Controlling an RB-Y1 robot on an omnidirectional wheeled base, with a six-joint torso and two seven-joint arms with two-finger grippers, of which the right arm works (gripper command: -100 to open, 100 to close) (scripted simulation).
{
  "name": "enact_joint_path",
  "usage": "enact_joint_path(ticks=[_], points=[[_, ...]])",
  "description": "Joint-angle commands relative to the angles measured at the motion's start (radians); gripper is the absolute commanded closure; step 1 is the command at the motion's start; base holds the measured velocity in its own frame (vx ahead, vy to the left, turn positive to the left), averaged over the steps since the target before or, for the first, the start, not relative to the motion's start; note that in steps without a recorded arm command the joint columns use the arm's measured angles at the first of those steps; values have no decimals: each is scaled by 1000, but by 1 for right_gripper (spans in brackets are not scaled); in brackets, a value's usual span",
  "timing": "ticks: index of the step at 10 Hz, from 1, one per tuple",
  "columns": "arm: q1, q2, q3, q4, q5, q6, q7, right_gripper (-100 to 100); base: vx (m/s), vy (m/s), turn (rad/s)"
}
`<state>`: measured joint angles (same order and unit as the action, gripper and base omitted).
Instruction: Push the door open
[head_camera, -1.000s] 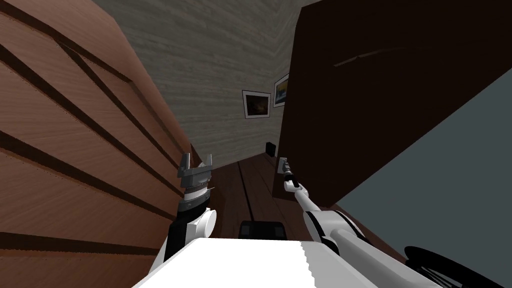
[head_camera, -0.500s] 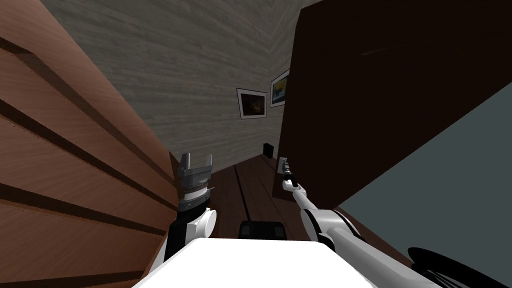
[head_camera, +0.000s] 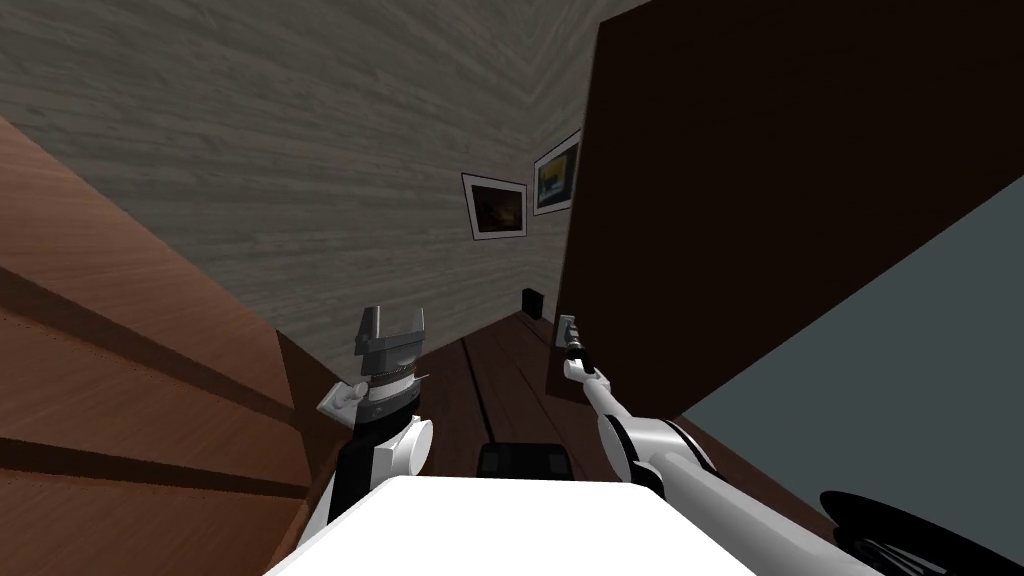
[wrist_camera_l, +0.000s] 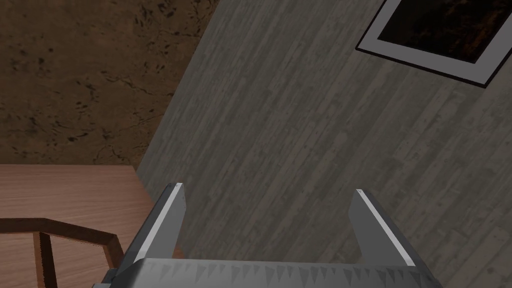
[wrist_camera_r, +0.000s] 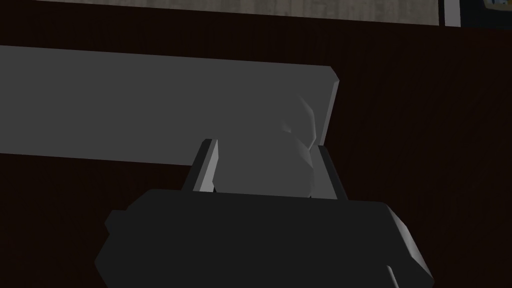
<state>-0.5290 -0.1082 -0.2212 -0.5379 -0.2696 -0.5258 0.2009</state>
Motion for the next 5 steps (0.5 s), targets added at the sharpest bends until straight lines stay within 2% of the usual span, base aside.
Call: enact_joint_path(ticks=[1, 2, 3, 5], points=[[-1, 4, -17, -8, -5, 2, 20, 100, 167, 86, -90], [-4, 10, -25, -7, -8, 2, 30, 100, 154, 95, -100], [-3, 6, -19, 0, -6, 1, 23, 100, 67, 40, -41], [-3, -6, -41, 2, -17, -3, 34, 100, 146, 58, -48]])
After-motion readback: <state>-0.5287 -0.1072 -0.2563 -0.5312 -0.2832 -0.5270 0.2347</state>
